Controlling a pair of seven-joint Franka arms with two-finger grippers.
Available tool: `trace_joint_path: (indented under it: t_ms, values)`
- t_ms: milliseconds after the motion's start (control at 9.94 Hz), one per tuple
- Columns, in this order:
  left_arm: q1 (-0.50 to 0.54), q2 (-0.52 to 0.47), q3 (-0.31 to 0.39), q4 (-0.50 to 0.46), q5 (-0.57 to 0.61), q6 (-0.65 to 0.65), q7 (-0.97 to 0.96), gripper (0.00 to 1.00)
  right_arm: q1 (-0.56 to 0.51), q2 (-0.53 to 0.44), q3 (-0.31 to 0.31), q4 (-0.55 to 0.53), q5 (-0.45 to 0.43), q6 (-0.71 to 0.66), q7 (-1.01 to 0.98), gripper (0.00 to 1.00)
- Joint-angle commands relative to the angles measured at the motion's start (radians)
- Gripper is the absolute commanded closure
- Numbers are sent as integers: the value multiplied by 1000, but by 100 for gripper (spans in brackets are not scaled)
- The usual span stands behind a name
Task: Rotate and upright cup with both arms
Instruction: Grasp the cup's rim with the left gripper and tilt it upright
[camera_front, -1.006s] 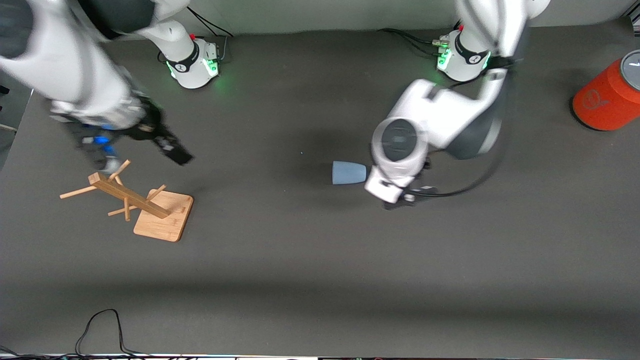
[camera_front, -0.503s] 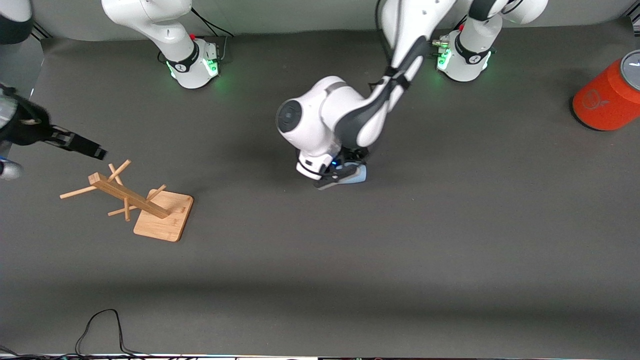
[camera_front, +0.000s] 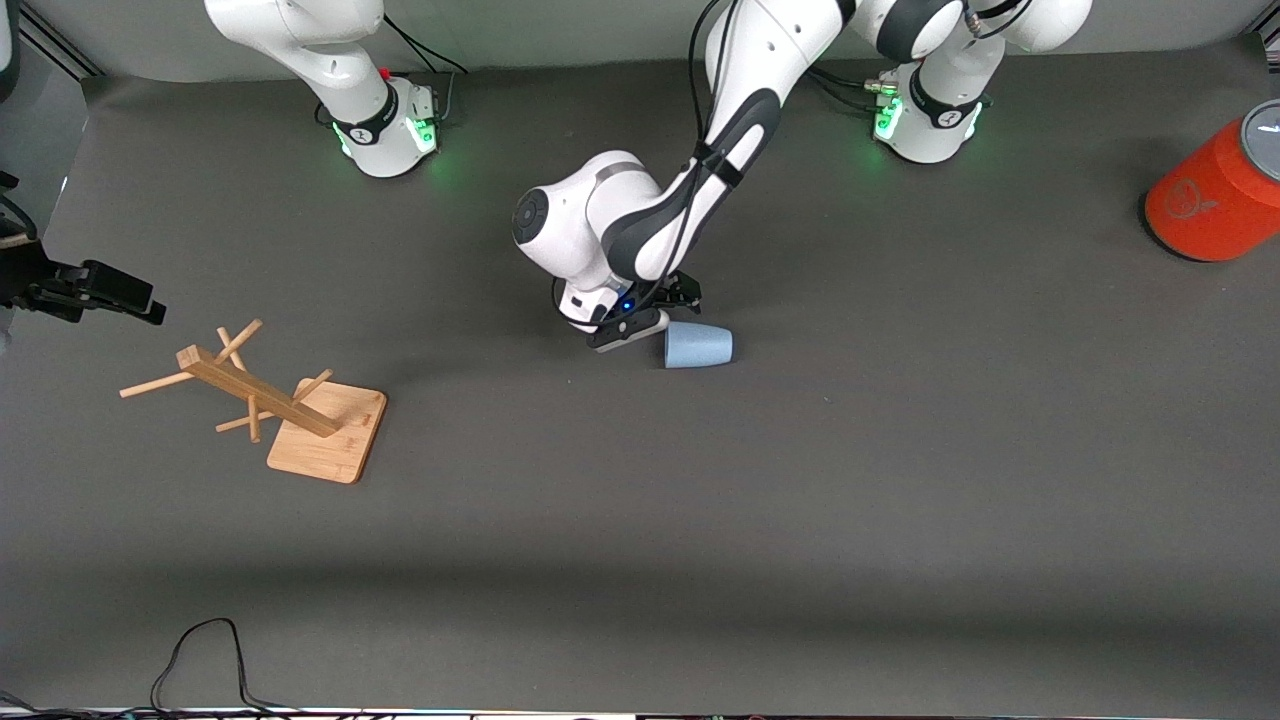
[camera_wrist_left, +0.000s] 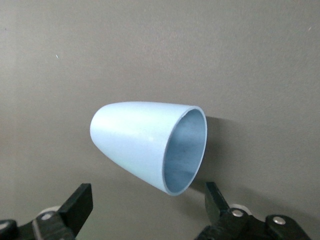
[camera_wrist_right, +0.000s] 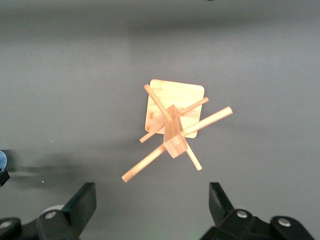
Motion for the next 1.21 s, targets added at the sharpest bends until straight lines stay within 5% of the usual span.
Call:
trace_joint_path:
  t_ms: [0,201,704,1107]
  values:
    - [-9,25,18,37,17,-52,0,41,-1,-57,5,-90,-19,61,-25,0]
    - [-3,20,23,46,17,-80,1,99,-3,-57,7,-83,-20,58,-25,0]
    - [5,4,45,72,16,-120,41,100,-3,-55,4,-81,-19,52,-29,0]
    - [116,-35,34,117,-90,-241,310,100,-3,-47,2,-63,-19,46,-21,0]
